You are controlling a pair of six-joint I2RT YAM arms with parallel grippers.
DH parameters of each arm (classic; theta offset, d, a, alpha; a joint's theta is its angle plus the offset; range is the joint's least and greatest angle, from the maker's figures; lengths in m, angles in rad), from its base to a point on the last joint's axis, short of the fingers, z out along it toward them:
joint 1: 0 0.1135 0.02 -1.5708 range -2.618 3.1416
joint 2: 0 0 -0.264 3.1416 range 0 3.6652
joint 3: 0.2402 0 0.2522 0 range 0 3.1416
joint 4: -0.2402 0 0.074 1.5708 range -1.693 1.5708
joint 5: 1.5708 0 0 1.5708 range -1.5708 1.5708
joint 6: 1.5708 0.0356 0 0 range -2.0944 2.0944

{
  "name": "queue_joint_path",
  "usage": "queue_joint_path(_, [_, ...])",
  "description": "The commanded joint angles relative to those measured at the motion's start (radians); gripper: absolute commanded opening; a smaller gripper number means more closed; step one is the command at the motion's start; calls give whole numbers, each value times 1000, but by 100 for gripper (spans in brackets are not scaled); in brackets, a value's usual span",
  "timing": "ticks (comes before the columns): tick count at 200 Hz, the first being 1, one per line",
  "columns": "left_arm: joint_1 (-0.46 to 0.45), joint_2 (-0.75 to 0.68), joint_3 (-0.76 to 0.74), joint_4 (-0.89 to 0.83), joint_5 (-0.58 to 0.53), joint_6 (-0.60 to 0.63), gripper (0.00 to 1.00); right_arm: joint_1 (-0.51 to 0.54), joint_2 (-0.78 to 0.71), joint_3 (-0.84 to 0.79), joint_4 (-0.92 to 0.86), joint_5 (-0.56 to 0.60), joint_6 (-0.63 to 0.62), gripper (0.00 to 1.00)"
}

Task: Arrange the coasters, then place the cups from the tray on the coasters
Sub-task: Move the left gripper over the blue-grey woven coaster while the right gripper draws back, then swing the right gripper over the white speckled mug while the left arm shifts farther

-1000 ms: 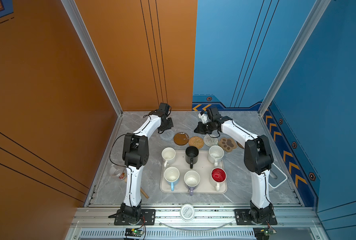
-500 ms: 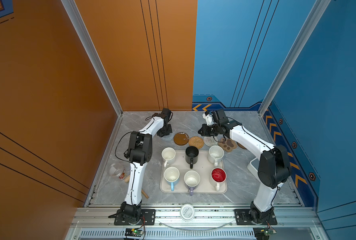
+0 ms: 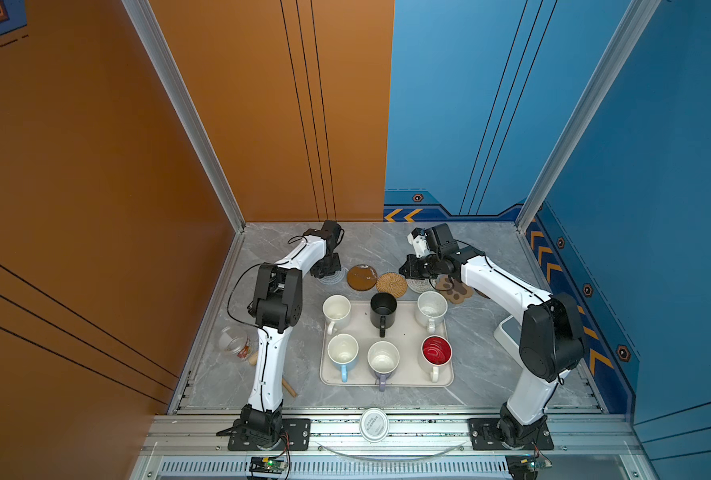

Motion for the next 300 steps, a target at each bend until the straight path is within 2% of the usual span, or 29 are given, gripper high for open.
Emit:
queue_joint_path(1, [7,-5,-65,-79,-37,-21,18,-4,-55,-21,32,16,0,0])
queue_joint_path(122, [-6,-62,-33,-79,-55,-44,19,-1,-129,-83,93,-5,29,0])
queue_joint_path(203, [-10,-177,-28,-79,-68,-38,21,12,-166,-76,87,4,32,1])
queue_joint_path(233, [-15,-248,-17,-77,-69,-29,22,18,-219,-45,-29,63,-19,9])
queue_joint_path(255, [-28,-311,-13,-75,-72,-14,22,30,-270,-11,-185,152,-69,29])
queue_joint_path(300, [-97,-448,-51,-23,-76,32,27,94,-400,-47,-445,377,-78,50])
